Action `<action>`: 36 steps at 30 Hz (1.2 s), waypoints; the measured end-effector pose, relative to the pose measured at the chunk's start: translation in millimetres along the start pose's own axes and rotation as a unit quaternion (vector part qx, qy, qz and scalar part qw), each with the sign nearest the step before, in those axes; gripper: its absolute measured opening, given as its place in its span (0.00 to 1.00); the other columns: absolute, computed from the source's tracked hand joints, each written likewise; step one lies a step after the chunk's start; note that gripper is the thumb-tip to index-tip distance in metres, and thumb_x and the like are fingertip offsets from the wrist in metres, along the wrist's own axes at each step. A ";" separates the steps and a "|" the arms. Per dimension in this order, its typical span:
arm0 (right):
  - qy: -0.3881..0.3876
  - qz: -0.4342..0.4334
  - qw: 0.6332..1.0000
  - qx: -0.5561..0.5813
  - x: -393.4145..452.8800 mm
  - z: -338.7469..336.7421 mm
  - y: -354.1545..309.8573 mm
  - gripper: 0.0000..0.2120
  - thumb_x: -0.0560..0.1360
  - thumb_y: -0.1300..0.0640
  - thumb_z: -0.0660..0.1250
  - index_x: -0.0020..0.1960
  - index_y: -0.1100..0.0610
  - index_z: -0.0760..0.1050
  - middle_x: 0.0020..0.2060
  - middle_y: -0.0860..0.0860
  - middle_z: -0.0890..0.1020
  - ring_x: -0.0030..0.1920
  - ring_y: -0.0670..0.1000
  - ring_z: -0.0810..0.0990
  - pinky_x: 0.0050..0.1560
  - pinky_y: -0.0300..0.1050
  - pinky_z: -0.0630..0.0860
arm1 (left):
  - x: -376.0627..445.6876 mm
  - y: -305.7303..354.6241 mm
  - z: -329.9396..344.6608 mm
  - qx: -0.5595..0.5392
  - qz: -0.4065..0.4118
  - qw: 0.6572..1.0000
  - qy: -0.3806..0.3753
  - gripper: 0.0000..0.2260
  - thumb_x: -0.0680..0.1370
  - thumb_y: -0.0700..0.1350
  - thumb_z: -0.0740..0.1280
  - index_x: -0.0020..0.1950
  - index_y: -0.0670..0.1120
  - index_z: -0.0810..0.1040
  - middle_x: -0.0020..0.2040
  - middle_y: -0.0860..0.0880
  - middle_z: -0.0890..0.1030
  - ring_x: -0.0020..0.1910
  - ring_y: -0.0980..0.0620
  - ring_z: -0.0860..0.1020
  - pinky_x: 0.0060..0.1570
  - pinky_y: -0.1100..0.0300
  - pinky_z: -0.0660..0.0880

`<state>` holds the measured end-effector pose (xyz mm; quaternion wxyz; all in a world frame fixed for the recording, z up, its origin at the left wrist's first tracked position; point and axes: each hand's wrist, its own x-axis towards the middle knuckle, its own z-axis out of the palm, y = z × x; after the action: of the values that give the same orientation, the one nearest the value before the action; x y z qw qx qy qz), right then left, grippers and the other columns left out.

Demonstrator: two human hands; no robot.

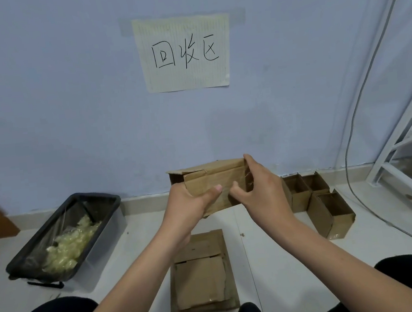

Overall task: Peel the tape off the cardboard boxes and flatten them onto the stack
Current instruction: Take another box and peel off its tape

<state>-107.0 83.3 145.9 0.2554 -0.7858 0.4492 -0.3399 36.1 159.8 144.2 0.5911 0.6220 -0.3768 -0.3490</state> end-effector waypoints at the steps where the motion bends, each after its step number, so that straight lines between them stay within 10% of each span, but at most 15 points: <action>1: 0.001 -0.002 1.000 0.000 -0.2 -0.6 -0.6 0.33 0.77 0.52 0.68 0.79 0.55 0.60 0.64 0.52 0.76 0.64 0.51 0.74 0.65 0.45 0.72 | 0.5 -0.8 -0.4 0.003 0.002 1.000 0.000 0.04 0.76 0.43 0.76 0.42 0.47 0.83 0.31 0.58 0.81 0.31 0.60 0.79 0.31 0.64 0.73; 14: 0.036 0.049 0.995 0.076 8.3 -4.0 7.7 0.16 0.79 0.56 0.63 0.66 0.51 0.70 0.58 0.49 0.80 0.56 0.49 0.79 0.51 0.42 0.76 | -1.0 0.0 -0.6 0.004 -0.003 1.000 0.023 0.06 0.75 0.43 0.77 0.44 0.42 0.83 0.37 0.51 0.84 0.37 0.51 0.82 0.36 0.57 0.75; 18: -0.020 0.042 0.997 0.069 2.4 0.3 2.6 0.32 0.76 0.41 0.69 0.76 0.48 0.62 0.68 0.47 0.74 0.68 0.48 0.72 0.67 0.47 0.72 | -0.8 1.7 -0.2 -0.010 -0.012 1.000 0.023 0.03 0.76 0.42 0.76 0.49 0.46 0.86 0.44 0.49 0.88 0.45 0.47 0.86 0.39 0.53 0.79; 23: -0.015 0.035 0.999 0.037 1.8 2.2 1.8 0.31 0.77 0.47 0.69 0.77 0.51 0.64 0.61 0.49 0.78 0.61 0.50 0.76 0.61 0.45 0.74 | 0.0 -4.0 -3.3 0.022 -0.020 0.999 0.027 0.05 0.75 0.45 0.77 0.47 0.45 0.86 0.44 0.45 0.87 0.45 0.44 0.86 0.44 0.47 0.81; 36: 0.000 0.047 0.997 0.054 0.0 9.0 0.6 0.19 0.75 0.54 0.69 0.65 0.50 0.73 0.52 0.43 0.79 0.52 0.48 0.78 0.53 0.43 0.75 | -2.9 -9.0 1.7 0.006 -0.041 0.999 0.019 0.02 0.77 0.43 0.75 0.48 0.47 0.87 0.43 0.49 0.88 0.44 0.48 0.86 0.37 0.59 0.77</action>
<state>-100.5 83.9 139.7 0.3132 -0.7491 0.4663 -0.3510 33.7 161.7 135.0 0.5794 0.6471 -0.3419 -0.3586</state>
